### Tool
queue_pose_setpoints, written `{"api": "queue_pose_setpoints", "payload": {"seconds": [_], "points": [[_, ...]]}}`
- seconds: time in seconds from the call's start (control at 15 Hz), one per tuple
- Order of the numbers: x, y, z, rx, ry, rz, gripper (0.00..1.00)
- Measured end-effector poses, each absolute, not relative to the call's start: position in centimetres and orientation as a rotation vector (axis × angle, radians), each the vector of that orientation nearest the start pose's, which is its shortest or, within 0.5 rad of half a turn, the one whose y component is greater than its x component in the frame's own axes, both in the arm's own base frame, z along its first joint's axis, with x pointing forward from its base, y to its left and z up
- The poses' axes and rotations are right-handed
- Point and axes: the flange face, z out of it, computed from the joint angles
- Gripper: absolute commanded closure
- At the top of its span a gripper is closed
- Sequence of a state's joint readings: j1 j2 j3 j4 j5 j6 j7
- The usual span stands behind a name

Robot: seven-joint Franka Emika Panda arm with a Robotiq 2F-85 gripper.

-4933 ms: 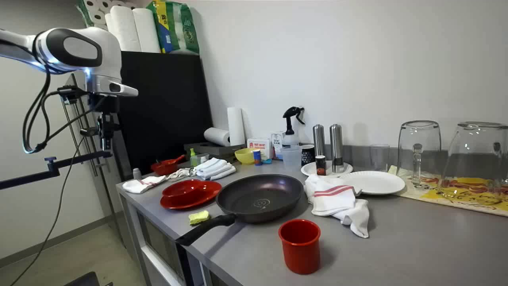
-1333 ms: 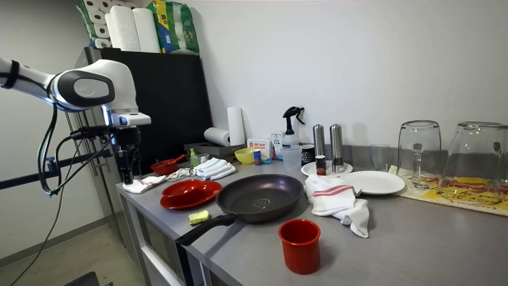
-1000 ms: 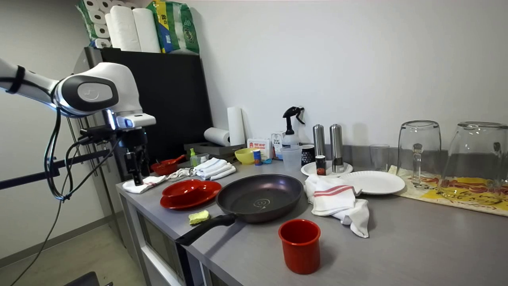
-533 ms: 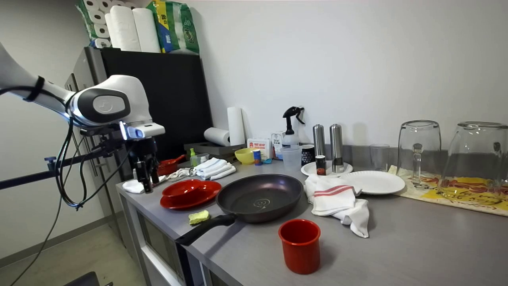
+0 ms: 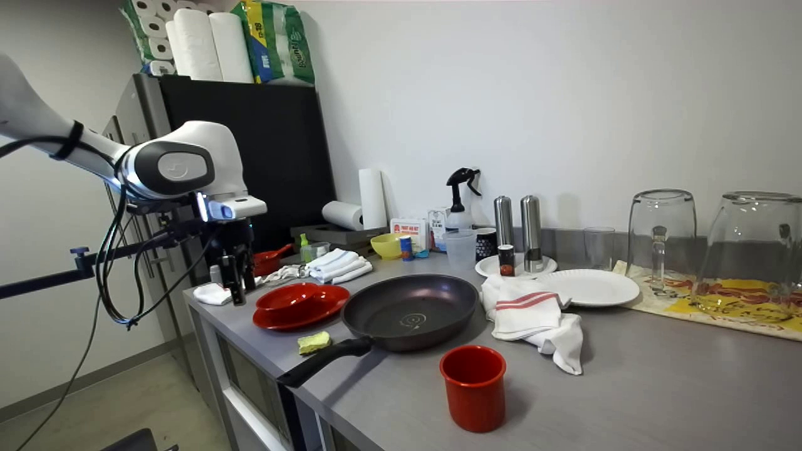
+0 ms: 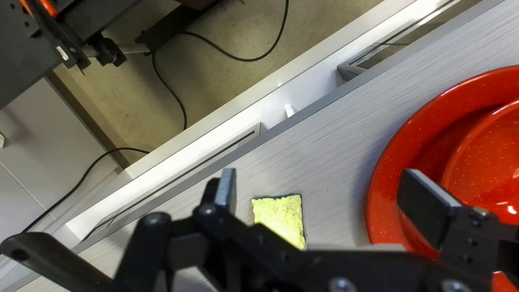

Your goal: Use the sponge to wipe the red bowl

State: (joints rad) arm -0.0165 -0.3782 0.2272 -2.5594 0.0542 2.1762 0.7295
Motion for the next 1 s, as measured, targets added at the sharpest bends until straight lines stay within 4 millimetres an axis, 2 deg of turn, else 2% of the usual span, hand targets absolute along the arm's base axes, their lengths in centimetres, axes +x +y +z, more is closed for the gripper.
{"api": "queue_pose_setpoints", "payload": {"seconds": [0.47,1.0], "points": [[40.5,7.1,39.9,-3.038,0.935,-0.003,0.0],[40.5,7.0,39.8,-3.038,0.937,0.002,0.0]]}}
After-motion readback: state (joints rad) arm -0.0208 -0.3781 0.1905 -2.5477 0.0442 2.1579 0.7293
